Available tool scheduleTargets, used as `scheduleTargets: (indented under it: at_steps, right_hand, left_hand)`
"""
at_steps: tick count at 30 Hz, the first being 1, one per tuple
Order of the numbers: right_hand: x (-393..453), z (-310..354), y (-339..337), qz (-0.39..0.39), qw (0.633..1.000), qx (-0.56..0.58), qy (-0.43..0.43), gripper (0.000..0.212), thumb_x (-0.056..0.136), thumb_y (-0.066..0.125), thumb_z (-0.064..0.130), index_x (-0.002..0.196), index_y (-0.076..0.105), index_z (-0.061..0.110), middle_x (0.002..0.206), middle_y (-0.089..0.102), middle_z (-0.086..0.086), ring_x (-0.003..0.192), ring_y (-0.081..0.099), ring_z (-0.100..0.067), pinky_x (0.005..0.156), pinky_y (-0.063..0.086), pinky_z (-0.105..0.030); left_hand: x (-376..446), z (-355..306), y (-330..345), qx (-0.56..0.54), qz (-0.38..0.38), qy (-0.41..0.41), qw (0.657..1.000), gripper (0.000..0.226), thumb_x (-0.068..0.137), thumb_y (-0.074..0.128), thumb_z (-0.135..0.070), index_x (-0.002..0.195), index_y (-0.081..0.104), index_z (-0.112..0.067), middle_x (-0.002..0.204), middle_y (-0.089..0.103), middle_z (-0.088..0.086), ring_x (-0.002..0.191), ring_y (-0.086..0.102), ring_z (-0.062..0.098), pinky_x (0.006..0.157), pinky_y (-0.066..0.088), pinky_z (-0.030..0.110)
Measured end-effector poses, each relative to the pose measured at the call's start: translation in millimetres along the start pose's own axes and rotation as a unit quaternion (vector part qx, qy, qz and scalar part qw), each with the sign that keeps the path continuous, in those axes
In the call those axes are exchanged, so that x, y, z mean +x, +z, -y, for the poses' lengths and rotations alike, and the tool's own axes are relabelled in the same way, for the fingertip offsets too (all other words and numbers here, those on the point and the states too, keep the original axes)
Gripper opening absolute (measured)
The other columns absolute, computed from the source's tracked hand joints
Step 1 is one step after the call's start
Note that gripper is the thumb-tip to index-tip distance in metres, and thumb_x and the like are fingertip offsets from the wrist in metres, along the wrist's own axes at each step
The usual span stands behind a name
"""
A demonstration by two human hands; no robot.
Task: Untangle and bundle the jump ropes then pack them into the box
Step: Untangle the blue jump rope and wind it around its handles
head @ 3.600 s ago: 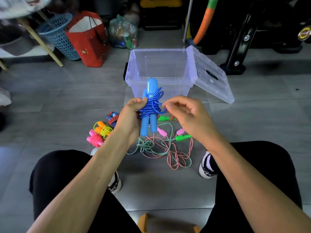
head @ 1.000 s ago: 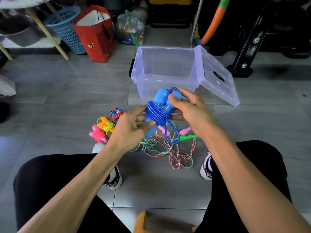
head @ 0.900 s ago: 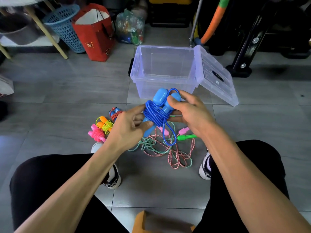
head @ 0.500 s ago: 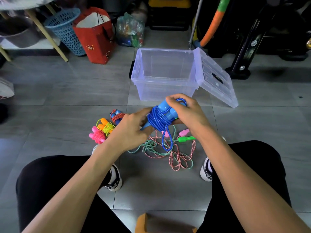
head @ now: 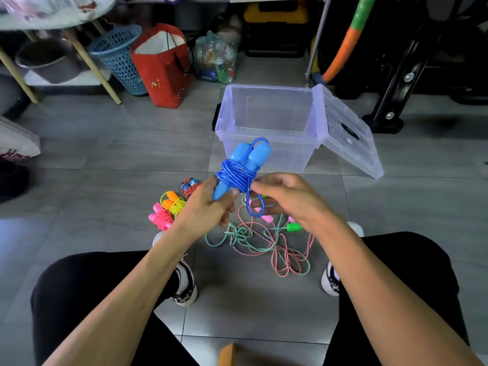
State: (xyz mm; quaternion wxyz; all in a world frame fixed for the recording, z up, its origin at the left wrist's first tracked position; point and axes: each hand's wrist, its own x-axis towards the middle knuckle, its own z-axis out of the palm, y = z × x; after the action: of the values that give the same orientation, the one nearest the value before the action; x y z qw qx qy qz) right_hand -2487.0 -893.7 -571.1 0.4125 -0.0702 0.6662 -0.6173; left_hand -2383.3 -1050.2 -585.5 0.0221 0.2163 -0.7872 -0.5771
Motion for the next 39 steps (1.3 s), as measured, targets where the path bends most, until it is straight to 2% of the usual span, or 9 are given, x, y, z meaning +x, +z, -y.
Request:
scheduleTargets:
  at_steps: [7, 11, 19, 23, 27, 32, 36, 38, 39]
  right_hand:
    - [5, -10, -1, -0.033, 0.990, -0.128, -0.040, 0.010, 0.082, 0.069, 0.014, 0.091, 0.066, 0.017, 0.080, 0.074, -0.004, 0.068, 0.070, -0.018, 0.063, 0.056, -0.034]
    - [5, -20, -4, -0.071, 0.918, -0.384, -0.072, 0.017, 0.086, 0.064, 0.035, 0.096, 0.067, 0.022, 0.083, 0.072, 0.008, 0.076, 0.065, -0.012, 0.066, 0.050, -0.023]
    - [22, -27, 10, -0.050, 0.891, -0.448, -0.056, 0.028, 0.089, 0.059, 0.044, 0.105, 0.066, 0.023, 0.099, 0.072, 0.006, 0.089, 0.066, -0.015, 0.078, 0.049, -0.028]
    - [39, -31, 25, -0.024, 0.891, -0.451, -0.046, 0.026, 0.089, 0.060, 0.039, 0.108, 0.065, 0.022, 0.104, 0.071, 0.006, 0.093, 0.065, -0.016, 0.083, 0.051, -0.030]
    - [68, -40, 39, 0.008, 0.893, -0.448, -0.024, 0.025, 0.088, 0.061, 0.039, 0.107, 0.066, 0.023, 0.101, 0.071, 0.008, 0.091, 0.064, -0.012, 0.075, 0.045, -0.025]
    - [109, -54, 62, 0.049, 0.889, -0.455, -0.002, 0.017, 0.085, 0.063, 0.039, 0.096, 0.065, 0.027, 0.091, 0.071, 0.011, 0.086, 0.066, -0.011, 0.081, 0.052, -0.029]
    - [144, -73, 89, 0.072, 0.874, -0.480, 0.020, 0.021, 0.076, 0.059, 0.052, 0.085, 0.063, 0.033, 0.079, 0.069, 0.018, 0.085, 0.065, -0.007, 0.087, 0.054, -0.035]
    - [160, -80, 106, 0.082, 0.878, -0.472, 0.024, 0.015, 0.084, 0.063, 0.041, 0.090, 0.066, 0.028, 0.084, 0.070, 0.013, 0.087, 0.067, -0.012, 0.088, 0.051, -0.024]
    - [166, -83, 115, 0.092, 0.878, -0.469, 0.031, 0.014, 0.087, 0.063, 0.037, 0.095, 0.067, 0.026, 0.088, 0.071, 0.012, 0.090, 0.067, -0.013, 0.085, 0.042, -0.006]
  left_hand:
    - [2, 6, 5, 0.034, 0.009, -0.001, 0.999, 0.008, 0.095, 0.057, -0.017, 0.101, 0.053, -0.016, 0.069, 0.066, 0.000, 0.050, 0.059, 0.017, 0.049, 0.052, 0.031]
    - [8, 20, 11, -0.024, 0.005, -0.124, 0.992, 0.005, 0.096, 0.055, -0.014, 0.100, 0.056, -0.011, 0.071, 0.065, 0.005, 0.042, 0.053, 0.014, 0.043, 0.049, 0.026]
    - [15, 94, 12, -0.278, -0.081, -0.385, 0.876, 0.025, 0.097, 0.036, -0.023, 0.097, 0.054, -0.006, 0.074, 0.056, 0.012, 0.054, 0.045, 0.021, 0.056, 0.040, 0.028]
    - [21, 146, 6, -0.313, -0.145, -0.384, 0.857, 0.027, 0.101, 0.039, -0.015, 0.123, 0.049, -0.002, 0.100, 0.061, 0.018, 0.072, 0.060, 0.027, 0.066, 0.052, 0.036]
    - [37, 193, -10, -0.366, -0.247, -0.375, 0.815, 0.025, 0.102, 0.043, -0.009, 0.123, 0.045, 0.004, 0.101, 0.057, 0.020, 0.088, 0.061, 0.035, 0.074, 0.054, 0.044]
    - [54, 235, -28, -0.399, -0.315, -0.387, 0.769, 0.020, 0.102, 0.044, -0.020, 0.094, 0.053, -0.004, 0.071, 0.060, 0.007, 0.049, 0.059, 0.017, 0.046, 0.048, 0.025]
    - [70, 262, -58, -0.426, -0.395, -0.378, 0.721, 0.014, 0.101, 0.046, -0.017, 0.112, 0.049, -0.010, 0.086, 0.059, 0.005, 0.067, 0.060, 0.017, 0.061, 0.052, 0.031]
    - [76, 276, -78, -0.413, -0.407, -0.385, 0.718, 0.014, 0.099, 0.050, -0.020, 0.109, 0.052, -0.009, 0.086, 0.058, 0.005, 0.070, 0.060, 0.016, 0.061, 0.053, 0.030]
    - [77, 286, -87, -0.404, -0.406, -0.393, 0.720, 0.014, 0.098, 0.052, -0.021, 0.105, 0.054, -0.009, 0.088, 0.058, 0.005, 0.071, 0.059, 0.016, 0.061, 0.053, 0.029]
